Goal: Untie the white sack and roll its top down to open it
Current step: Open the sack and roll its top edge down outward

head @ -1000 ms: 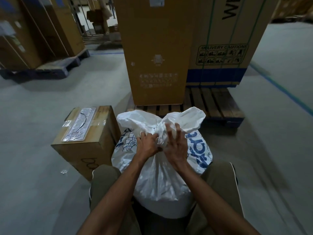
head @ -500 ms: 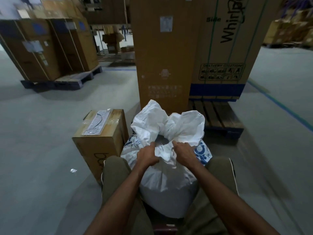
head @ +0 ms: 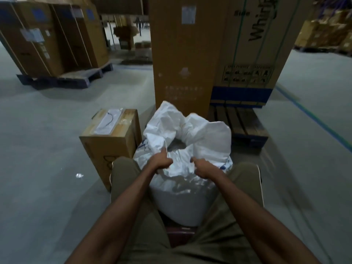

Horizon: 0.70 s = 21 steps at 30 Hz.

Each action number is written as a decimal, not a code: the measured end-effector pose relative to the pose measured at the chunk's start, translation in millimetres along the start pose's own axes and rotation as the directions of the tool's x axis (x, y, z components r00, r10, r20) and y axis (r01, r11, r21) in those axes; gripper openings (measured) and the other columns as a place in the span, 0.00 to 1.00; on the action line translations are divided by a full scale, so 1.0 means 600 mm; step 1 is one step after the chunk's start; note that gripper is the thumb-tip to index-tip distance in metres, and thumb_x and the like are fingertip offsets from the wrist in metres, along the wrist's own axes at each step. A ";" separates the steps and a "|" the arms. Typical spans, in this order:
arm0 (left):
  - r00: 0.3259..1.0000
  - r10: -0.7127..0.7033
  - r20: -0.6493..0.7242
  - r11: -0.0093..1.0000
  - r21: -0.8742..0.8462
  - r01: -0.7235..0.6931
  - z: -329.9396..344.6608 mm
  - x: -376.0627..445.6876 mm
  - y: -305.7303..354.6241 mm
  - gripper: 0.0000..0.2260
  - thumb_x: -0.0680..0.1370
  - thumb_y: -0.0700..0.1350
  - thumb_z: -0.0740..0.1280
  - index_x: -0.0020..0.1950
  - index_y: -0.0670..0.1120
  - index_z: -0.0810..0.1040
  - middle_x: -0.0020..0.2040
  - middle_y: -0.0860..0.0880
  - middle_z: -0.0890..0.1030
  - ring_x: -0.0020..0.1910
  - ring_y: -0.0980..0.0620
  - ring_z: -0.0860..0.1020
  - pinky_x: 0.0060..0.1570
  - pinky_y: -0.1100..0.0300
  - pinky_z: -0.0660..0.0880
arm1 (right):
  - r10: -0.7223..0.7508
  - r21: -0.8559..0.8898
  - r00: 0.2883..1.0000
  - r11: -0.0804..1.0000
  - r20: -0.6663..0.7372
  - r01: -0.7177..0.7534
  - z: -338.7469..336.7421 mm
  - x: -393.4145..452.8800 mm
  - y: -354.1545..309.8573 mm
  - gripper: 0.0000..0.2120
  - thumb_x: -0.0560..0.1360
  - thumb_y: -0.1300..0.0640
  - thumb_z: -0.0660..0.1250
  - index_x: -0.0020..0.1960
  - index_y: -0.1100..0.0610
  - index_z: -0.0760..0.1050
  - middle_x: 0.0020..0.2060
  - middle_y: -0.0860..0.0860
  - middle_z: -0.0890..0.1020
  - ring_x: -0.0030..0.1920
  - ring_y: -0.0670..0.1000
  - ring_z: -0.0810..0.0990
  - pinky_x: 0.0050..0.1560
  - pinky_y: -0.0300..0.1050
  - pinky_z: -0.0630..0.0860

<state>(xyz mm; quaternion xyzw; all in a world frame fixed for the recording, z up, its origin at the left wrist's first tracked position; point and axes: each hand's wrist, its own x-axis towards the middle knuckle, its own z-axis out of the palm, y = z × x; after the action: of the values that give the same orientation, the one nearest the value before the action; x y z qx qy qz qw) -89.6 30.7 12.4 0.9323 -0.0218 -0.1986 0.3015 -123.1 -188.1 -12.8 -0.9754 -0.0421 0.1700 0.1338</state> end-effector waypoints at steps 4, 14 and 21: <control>0.995 -0.035 -0.090 0.932 0.355 0.065 0.040 0.012 0.015 0.39 0.76 0.59 0.63 0.83 0.53 0.50 0.81 0.39 0.57 0.76 0.33 0.60 0.72 0.34 0.62 | 0.048 0.028 0.996 0.999 -0.076 -0.046 0.011 0.031 -0.009 0.34 0.76 0.57 0.61 0.79 0.51 0.56 0.67 0.62 0.75 0.64 0.66 0.76 0.61 0.57 0.74; 0.928 0.323 -0.184 0.612 0.789 -0.057 0.061 0.097 0.022 0.18 0.80 0.53 0.59 0.62 0.51 0.83 0.83 0.41 0.55 0.82 0.37 0.41 0.75 0.32 0.34 | -0.034 -0.091 0.983 0.996 -0.182 0.017 0.016 0.124 -0.006 0.33 0.77 0.49 0.67 0.79 0.49 0.60 0.76 0.55 0.63 0.72 0.62 0.66 0.66 0.60 0.69; 0.983 0.084 -0.165 0.849 0.528 0.016 0.031 0.214 0.034 0.20 0.77 0.45 0.63 0.69 0.45 0.69 0.61 0.41 0.79 0.62 0.39 0.76 0.60 0.42 0.72 | -0.085 -0.024 0.995 0.996 -0.049 0.084 0.037 0.225 0.026 0.43 0.69 0.45 0.57 0.83 0.49 0.51 0.82 0.54 0.54 0.81 0.61 0.51 0.77 0.62 0.54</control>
<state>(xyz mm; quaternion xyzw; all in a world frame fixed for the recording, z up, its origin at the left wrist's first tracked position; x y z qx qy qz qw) 23.2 -16.7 -35.5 0.9928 -0.0644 -0.0936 0.0387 -3.1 -180.5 -80.3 -0.9781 -0.0819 0.1394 0.1310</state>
